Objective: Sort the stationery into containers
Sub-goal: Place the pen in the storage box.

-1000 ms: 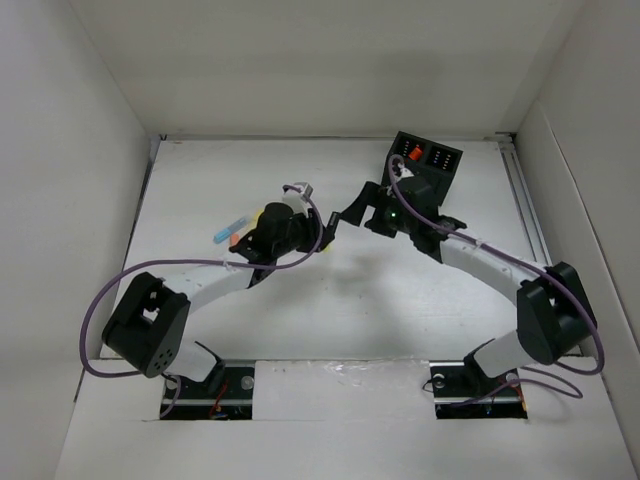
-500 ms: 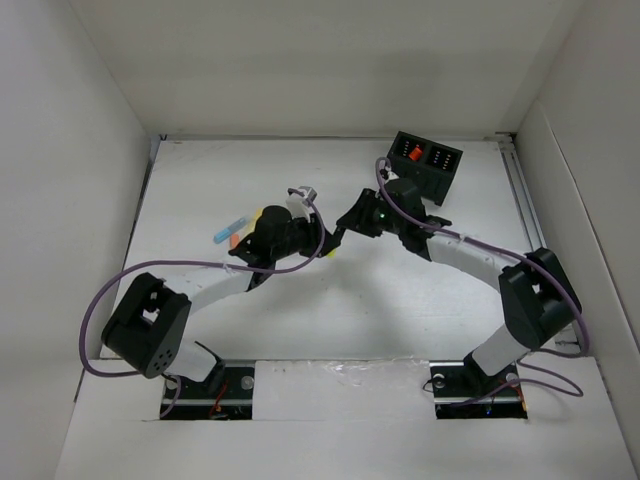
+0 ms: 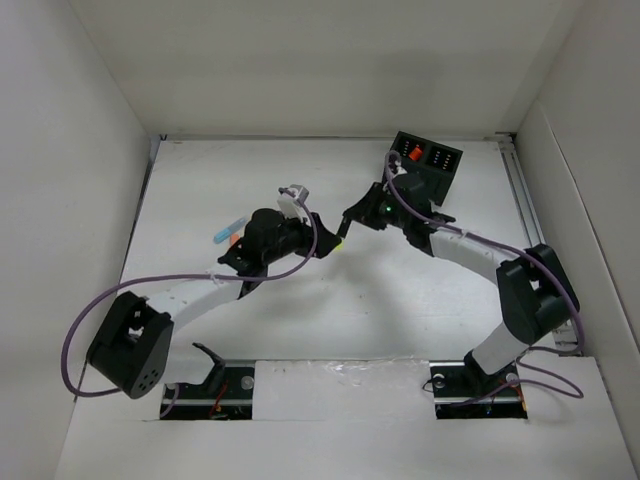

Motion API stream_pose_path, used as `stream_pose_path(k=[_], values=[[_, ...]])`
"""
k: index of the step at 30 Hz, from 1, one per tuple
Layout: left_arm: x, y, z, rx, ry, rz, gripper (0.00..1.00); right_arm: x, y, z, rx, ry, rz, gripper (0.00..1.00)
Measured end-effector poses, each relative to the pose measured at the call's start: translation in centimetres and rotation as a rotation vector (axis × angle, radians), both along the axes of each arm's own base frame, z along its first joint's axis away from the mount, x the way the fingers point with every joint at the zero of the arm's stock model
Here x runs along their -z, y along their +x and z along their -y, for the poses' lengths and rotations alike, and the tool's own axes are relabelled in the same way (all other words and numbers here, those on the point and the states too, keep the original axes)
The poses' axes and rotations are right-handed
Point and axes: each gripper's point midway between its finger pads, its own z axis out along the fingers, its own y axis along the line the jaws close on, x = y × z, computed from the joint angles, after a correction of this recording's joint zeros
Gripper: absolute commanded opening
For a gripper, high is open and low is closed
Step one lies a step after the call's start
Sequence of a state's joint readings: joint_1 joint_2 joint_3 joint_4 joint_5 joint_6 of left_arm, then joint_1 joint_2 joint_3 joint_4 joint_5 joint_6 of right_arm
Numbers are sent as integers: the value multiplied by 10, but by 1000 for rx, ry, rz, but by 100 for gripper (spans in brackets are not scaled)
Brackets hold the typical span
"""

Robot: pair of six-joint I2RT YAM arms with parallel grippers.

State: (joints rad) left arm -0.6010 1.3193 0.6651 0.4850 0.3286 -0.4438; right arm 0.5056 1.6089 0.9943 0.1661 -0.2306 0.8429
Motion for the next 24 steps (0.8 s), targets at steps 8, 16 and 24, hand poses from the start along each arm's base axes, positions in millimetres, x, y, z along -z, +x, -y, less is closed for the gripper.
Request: stream_pose_path(k=[8, 16, 24], values=[[-28, 15, -37, -223, 11, 91, 56, -56, 93, 105, 376, -31, 119, 0], [22, 51, -94, -534, 232, -50, 58, -154, 173, 195, 754, -149, 374, 2], [65, 63, -110, -625, 389, -159, 56, -90, 218, 227, 876, -449, 309, 2]])
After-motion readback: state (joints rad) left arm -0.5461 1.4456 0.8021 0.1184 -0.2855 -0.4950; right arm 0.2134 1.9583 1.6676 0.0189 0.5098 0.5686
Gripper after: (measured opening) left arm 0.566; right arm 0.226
